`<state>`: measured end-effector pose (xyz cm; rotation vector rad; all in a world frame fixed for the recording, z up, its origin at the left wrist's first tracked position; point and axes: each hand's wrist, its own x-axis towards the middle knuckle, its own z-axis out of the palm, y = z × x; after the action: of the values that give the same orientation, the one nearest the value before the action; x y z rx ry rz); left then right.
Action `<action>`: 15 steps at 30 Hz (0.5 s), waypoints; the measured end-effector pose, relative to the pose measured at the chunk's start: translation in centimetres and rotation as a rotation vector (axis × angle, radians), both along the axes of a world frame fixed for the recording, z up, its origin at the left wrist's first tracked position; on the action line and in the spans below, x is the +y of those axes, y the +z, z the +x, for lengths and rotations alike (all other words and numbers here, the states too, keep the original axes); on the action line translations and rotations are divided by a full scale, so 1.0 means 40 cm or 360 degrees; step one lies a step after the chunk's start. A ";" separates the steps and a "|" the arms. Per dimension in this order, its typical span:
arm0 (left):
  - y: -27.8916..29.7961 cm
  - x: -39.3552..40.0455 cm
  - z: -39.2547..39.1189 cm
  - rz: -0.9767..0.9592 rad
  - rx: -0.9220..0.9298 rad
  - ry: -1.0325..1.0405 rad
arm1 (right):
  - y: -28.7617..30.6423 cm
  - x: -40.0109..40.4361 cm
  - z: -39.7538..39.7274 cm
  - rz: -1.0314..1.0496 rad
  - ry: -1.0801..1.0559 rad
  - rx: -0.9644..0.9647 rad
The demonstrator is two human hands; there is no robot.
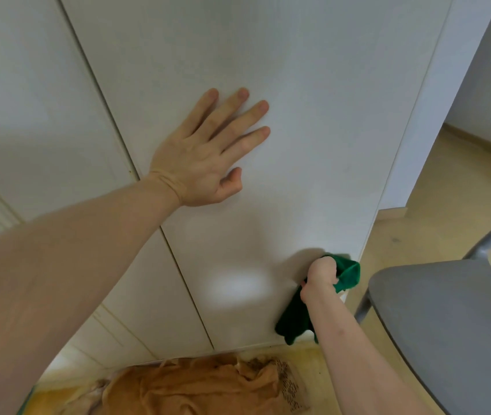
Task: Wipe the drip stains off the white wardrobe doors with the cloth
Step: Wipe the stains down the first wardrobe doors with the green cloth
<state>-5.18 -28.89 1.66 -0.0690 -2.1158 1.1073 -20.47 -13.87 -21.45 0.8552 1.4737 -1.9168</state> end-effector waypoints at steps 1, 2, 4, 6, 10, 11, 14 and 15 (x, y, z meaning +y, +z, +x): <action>0.000 0.000 -0.001 0.0001 -0.0004 -0.0008 | 0.026 -0.006 -0.002 0.0018 -0.0001 -0.0006; 0.000 0.000 -0.001 0.0002 -0.0004 -0.0014 | 0.057 -0.014 -0.001 -0.0004 -0.0051 -0.0003; 0.001 0.000 -0.001 0.0006 -0.0006 -0.0021 | 0.127 -0.016 0.015 -0.0016 -0.0111 0.0010; 0.001 -0.001 -0.002 0.0010 0.0002 -0.0023 | 0.181 -0.014 0.022 -0.0020 -0.0108 0.0118; 0.001 -0.002 -0.001 0.0011 0.0012 -0.0024 | 0.248 -0.026 0.003 -0.0101 -0.0230 0.0240; 0.000 -0.002 -0.001 0.0008 0.0015 -0.0025 | 0.254 -0.027 -0.001 -0.0105 -0.0247 0.0289; 0.000 0.000 -0.002 0.0009 0.0016 -0.0027 | 0.258 -0.025 0.029 -0.0026 -0.0289 0.0446; 0.000 0.000 -0.001 0.0009 0.0015 -0.0029 | 0.253 -0.026 0.051 -0.0013 -0.0339 0.0526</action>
<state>-5.23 -28.90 1.67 -0.0799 -2.1063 1.0888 -18.45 -14.91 -11.32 0.7421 1.6135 -2.3090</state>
